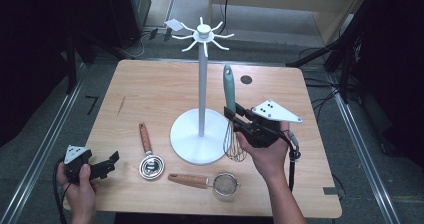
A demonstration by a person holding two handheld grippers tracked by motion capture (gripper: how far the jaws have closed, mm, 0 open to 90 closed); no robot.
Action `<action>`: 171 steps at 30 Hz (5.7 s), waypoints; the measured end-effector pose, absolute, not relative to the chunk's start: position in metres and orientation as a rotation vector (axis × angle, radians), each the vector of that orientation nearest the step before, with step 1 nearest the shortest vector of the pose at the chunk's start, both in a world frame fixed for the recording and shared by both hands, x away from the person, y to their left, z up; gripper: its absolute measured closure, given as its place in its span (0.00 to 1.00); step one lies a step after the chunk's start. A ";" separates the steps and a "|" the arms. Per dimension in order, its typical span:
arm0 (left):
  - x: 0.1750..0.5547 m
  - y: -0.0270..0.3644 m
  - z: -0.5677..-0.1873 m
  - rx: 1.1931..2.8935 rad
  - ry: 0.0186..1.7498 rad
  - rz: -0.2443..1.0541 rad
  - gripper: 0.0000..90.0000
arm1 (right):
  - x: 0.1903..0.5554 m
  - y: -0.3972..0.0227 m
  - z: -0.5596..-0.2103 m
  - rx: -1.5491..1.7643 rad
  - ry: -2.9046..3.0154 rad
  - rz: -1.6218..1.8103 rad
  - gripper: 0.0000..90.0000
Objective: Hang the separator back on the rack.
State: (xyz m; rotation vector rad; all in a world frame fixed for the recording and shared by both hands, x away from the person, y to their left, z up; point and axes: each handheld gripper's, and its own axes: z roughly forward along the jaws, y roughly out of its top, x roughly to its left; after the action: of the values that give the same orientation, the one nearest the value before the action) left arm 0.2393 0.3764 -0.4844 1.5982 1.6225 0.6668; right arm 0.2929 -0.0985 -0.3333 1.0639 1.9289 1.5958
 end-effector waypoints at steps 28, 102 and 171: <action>0.239 0.377 -0.485 1.592 1.623 0.663 0.00 | 0.276 -0.076 -0.301 0.907 1.868 1.692 0.79; 0.239 0.377 -0.485 1.593 1.621 0.655 0.00 | 0.283 -0.067 -0.280 0.963 1.762 1.737 1.00; 0.239 0.376 -0.485 1.593 1.616 0.660 0.00 | 0.283 -0.064 -0.279 0.940 1.737 1.778 0.93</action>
State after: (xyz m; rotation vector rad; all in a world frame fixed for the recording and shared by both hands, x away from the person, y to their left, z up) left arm 0.2390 0.3764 -0.4846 1.5925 1.6156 0.6595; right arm 0.2828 -0.0643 -0.2790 0.9397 1.7369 1.7776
